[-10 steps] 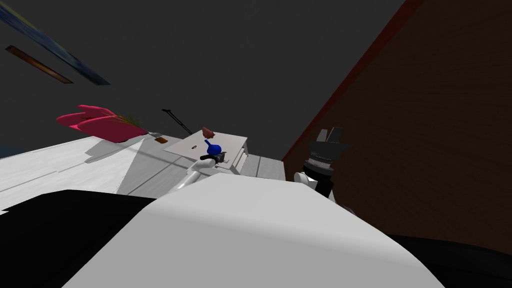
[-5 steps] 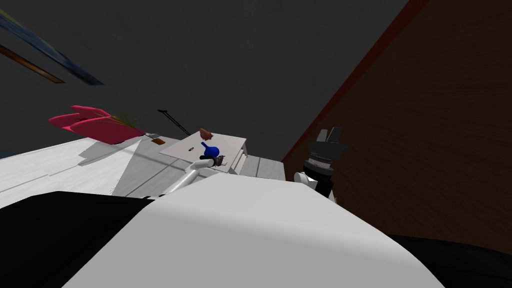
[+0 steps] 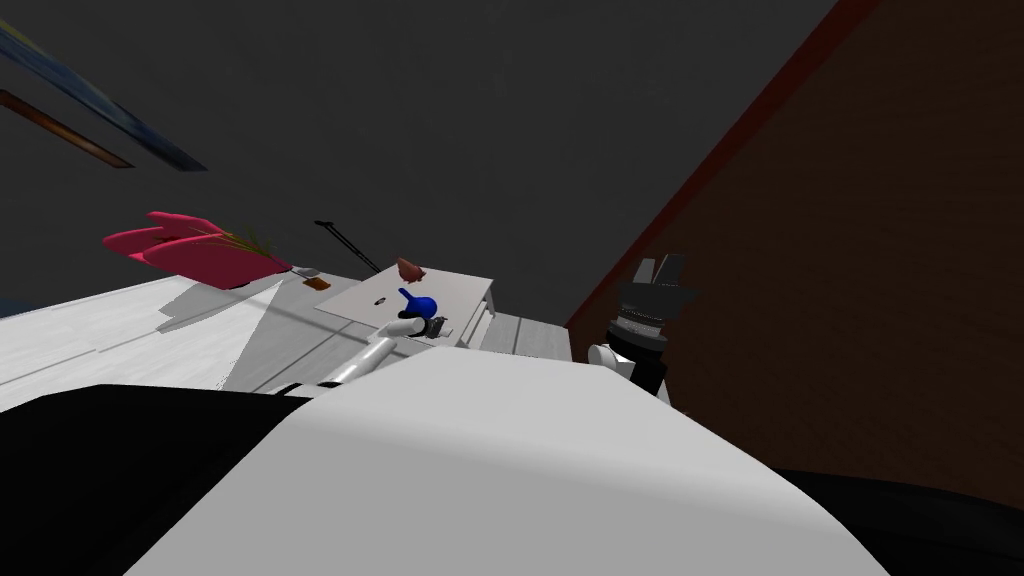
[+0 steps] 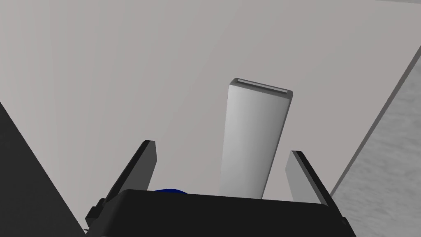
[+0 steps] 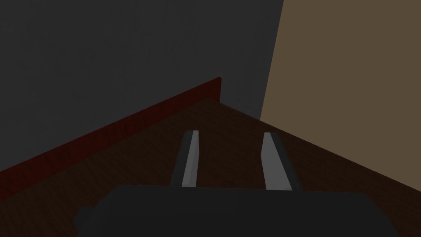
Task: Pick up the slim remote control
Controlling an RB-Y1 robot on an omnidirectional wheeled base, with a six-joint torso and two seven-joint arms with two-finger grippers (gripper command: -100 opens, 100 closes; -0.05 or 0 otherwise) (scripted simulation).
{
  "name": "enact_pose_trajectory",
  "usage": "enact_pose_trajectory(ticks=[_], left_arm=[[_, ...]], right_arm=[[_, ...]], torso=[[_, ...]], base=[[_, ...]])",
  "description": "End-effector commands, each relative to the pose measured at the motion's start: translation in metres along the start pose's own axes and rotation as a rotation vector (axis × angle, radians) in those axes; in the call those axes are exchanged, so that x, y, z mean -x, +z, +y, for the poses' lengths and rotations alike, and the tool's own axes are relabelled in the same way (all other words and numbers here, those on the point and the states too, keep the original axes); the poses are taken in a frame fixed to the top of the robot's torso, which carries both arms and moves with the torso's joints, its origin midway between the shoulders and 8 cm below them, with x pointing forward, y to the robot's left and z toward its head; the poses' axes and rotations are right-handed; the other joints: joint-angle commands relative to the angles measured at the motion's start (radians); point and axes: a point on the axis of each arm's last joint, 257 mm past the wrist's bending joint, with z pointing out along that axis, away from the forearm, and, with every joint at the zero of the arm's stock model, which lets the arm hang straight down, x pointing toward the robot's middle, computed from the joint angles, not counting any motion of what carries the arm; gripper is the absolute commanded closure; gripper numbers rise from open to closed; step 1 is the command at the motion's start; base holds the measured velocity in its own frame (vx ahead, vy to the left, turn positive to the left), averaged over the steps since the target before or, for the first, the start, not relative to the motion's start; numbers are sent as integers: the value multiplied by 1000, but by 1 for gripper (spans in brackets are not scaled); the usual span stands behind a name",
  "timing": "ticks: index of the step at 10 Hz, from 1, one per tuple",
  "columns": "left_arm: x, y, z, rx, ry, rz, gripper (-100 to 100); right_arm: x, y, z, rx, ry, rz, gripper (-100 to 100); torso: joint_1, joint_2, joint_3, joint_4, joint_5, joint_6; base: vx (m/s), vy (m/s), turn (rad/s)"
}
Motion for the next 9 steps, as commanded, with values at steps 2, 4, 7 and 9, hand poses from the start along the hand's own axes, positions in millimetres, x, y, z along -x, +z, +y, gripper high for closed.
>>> enact_pose_trajectory(ticks=[2, 4, 7, 9], left_arm=[[4, 1, 21, 82, 17, 25, -100], [7, 3, 38, 133, 19, 36, -100], [9, 2, 71, 242, 43, 75, -100], [9, 2, 88, 296, 59, 97, -100]], right_arm=[[0, 0, 0, 0, 0, 0, 0], [0, 0, 0, 0, 0, 0, 0], [0, 0, 0, 0, 0, 0, 0], [0, 0, 0, 0, 0, 0, 0]], torso=[[0, 1, 0, 0, 0, 0], [0, 3, 1, 0, 0, 0], [2, -1, -1, 0, 1, 0], [1, -1, -1, 0, 0, 0]], base=[[89, 12, 18], [66, 6, 32], [133, 30, 74], [138, 29, 77]])
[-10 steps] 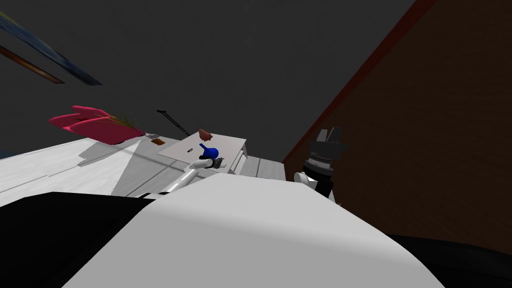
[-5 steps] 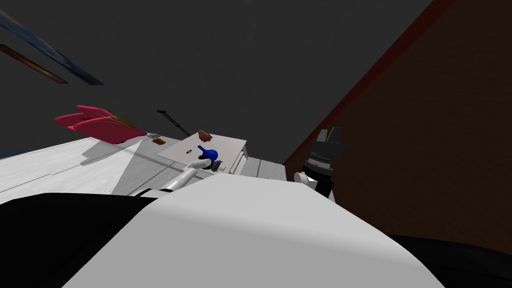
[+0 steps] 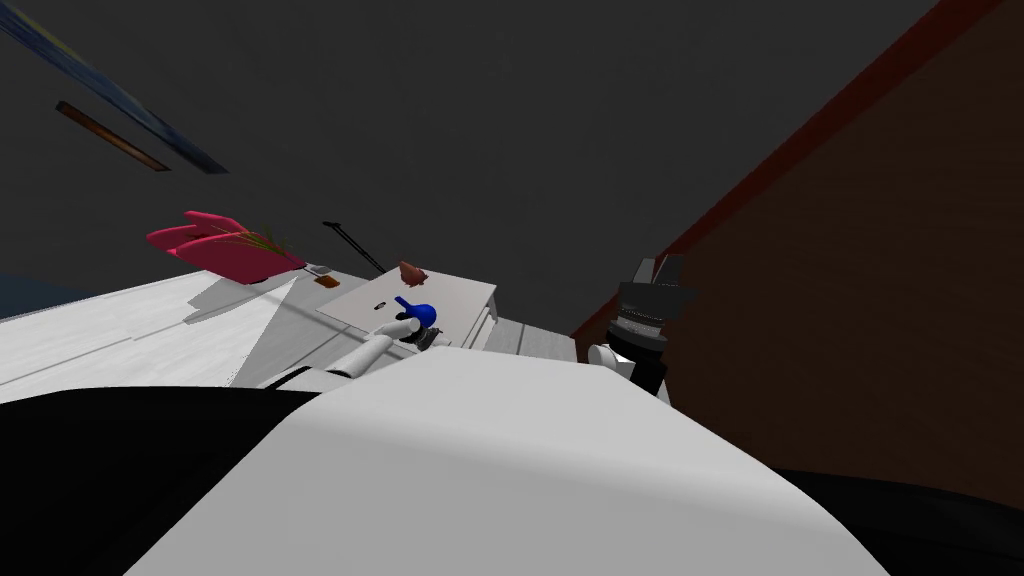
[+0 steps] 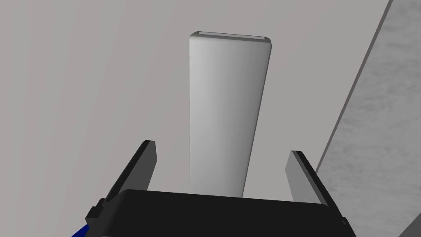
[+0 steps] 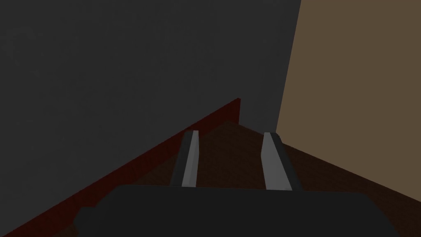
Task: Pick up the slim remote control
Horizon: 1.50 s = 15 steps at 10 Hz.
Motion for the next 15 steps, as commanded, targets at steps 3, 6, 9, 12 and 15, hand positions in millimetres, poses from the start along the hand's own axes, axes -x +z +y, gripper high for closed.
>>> enact_pose_trajectory(ticks=[3, 6, 9, 12, 15], left_arm=[[-3, 3, 25, 82, 36, 33, -100], [-11, 7, 19, 74, 52, 32, -100], [-30, 16, 7, 74, 109, 38, -100], [-50, 24, -6, 73, 164, 40, -100], [-69, 31, -18, 72, 216, 40, -100]], right_arm=[[0, 0, 0, 0, 0, 0, 0], [0, 0, 0, 0, 0, 0, 0], [0, 0, 0, 0, 0, 0, 0], [0, 0, 0, 0, 0, 0, 0], [0, 0, 0, 0, 0, 0, 0]], torso=[[0, 0, 0, 0, 0, 0], [-1, 8, 4, 2, 0, 0], [0, 6, 4, 1, 0, 0], [0, 6, 3, 1, 0, 0], [-4, 8, 4, 2, -1, 0]], base=[[135, 32, 88], [29, 10, 38], [54, 27, 196], [55, 29, 188], [40, -29, 138]])
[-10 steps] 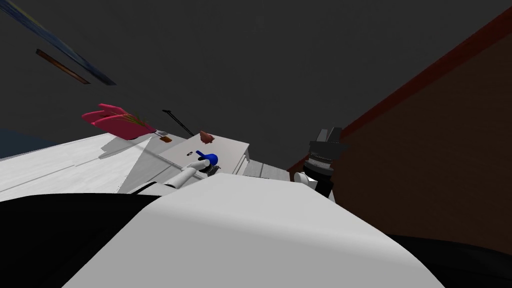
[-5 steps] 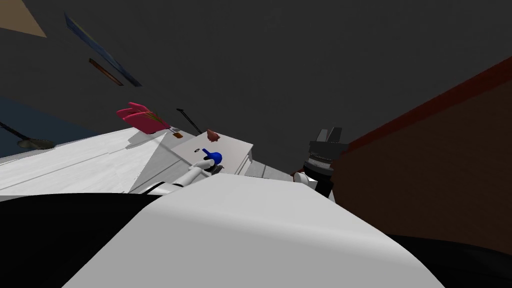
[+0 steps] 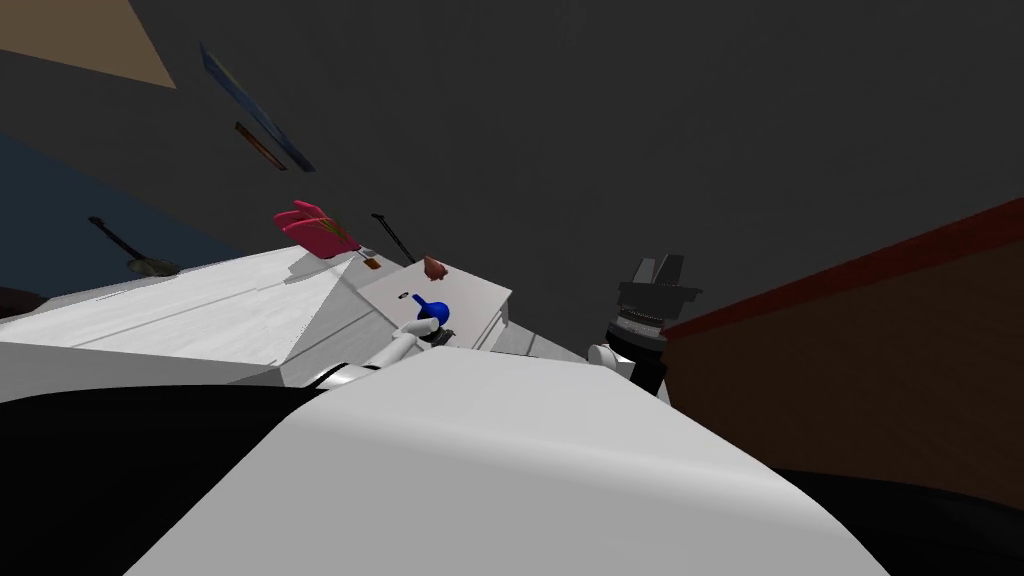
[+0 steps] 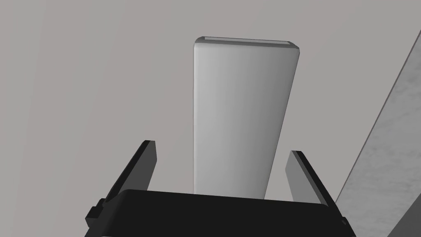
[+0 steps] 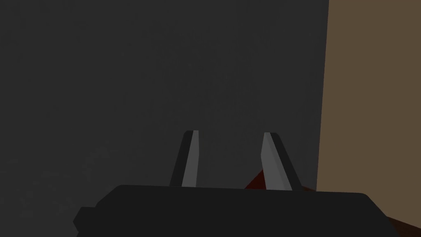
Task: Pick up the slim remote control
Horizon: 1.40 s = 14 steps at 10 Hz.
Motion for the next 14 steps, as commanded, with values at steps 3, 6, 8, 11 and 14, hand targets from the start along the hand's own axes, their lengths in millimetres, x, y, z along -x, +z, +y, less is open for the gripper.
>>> enact_pose_trajectory(ticks=[3, 6, 8, 11, 14], left_arm=[[-1, 1, 2, 4, 1, 1, 100], [-1, 0, 0, 2, 2, 1, 100], [7, -4, 8, 1, -24, 1, 100], [23, -11, 25, 0, -78, 1, 100], [40, -19, 41, 0, -134, -1, 100]], right_arm=[[0, 0, 0, 0, 0, 0, 0], [0, 0, 0, 0, 0, 0, 0], [0, 0, 0, 0, 0, 0, 0], [0, 0, 0, 0, 0, 0, 0], [0, 0, 0, 0, 0, 0, 0]], torso=[[3, 2, 1, 1, 1, 1], [3, 3, 2, 1, 1, 1], [3, 3, 2, 1, 1, 1], [5, 6, 4, 2, 0, 1], [1, 7, 5, 3, -2, 1]], base=[[7, -8, 12], [0, 0, 0], [-11, 20, -76], [-54, 23, -202], [-56, -34, -184]])
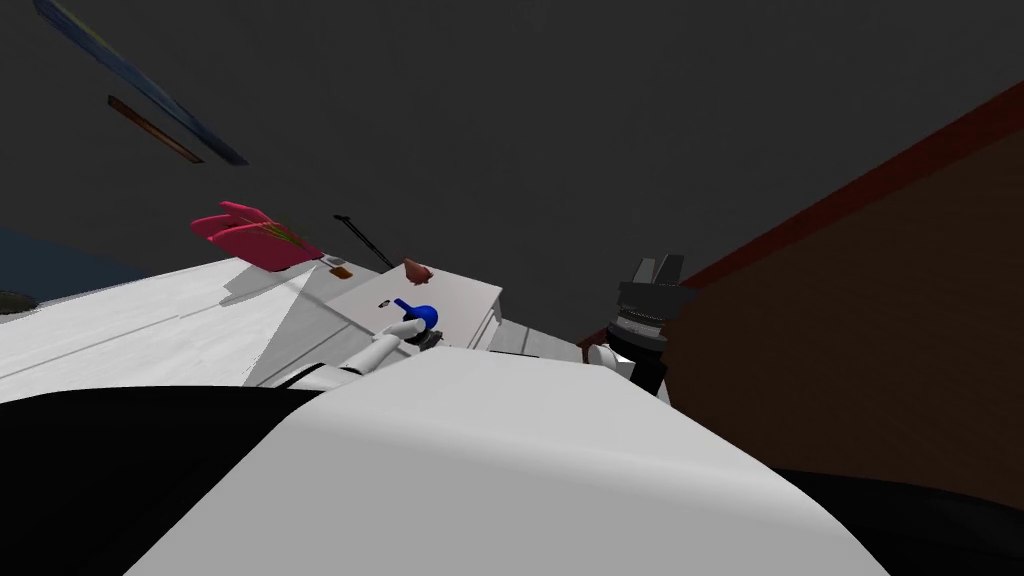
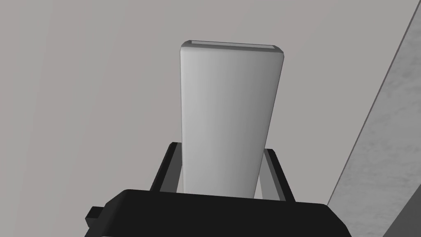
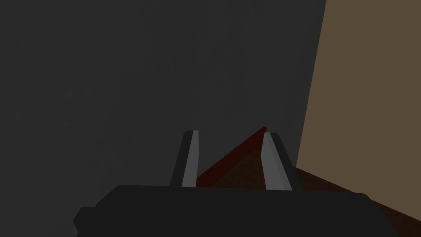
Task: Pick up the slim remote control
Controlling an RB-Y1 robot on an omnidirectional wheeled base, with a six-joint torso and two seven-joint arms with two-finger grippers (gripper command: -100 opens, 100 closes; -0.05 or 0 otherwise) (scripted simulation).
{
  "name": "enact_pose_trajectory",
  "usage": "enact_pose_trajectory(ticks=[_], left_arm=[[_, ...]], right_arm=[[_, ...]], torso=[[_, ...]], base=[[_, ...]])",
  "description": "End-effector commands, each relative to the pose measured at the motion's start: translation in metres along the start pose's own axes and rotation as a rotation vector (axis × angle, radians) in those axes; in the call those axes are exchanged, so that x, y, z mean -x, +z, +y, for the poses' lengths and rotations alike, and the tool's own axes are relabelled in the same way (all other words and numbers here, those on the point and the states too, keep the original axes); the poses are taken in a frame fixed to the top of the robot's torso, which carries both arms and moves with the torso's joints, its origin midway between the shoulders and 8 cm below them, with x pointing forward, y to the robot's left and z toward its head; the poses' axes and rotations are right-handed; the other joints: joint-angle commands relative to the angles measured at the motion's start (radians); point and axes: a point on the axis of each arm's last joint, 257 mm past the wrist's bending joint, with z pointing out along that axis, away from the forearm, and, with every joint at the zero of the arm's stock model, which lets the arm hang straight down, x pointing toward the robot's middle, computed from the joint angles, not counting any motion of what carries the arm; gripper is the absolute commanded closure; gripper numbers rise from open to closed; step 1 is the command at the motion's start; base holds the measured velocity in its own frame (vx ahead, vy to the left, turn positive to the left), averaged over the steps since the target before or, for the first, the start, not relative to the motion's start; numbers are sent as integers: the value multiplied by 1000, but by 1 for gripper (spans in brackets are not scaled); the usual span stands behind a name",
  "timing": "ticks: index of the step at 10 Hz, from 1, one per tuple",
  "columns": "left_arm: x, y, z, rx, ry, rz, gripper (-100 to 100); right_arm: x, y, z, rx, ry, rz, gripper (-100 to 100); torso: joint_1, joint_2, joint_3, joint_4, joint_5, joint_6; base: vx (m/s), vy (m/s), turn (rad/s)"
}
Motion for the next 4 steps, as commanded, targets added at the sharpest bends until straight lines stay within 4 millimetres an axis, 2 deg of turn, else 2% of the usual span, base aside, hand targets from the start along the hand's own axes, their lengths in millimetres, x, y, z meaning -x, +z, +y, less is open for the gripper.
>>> enact_pose_trajectory(ticks=[1, 2, 3, 4], left_arm=[[10, -6, 8, -1, -33, -2, 100], [16, -9, 13, -2, -53, -3, 100], [12, -7, 10, 0, -41, -1, 100], [13, -7, 10, 0, -44, -1, 0]], right_arm=[[0, 0, 0, 0, 0, 0, 0], [0, 0, 0, 0, 0, 0, 0], [0, 0, 0, 0, 0, 0, 0], [0, 0, 0, 0, 0, 0, 0]], torso=[[0, 0, 0, 0, 0, 0], [0, 0, 0, 0, 0, 0], [0, 0, 0, 1, -1, 0], [1, -2, -1, 0, -1, 0]], base=[[-64, -40, -186], [-53, -27, -199], [-21, -6, -35], [0, 0, 0]])
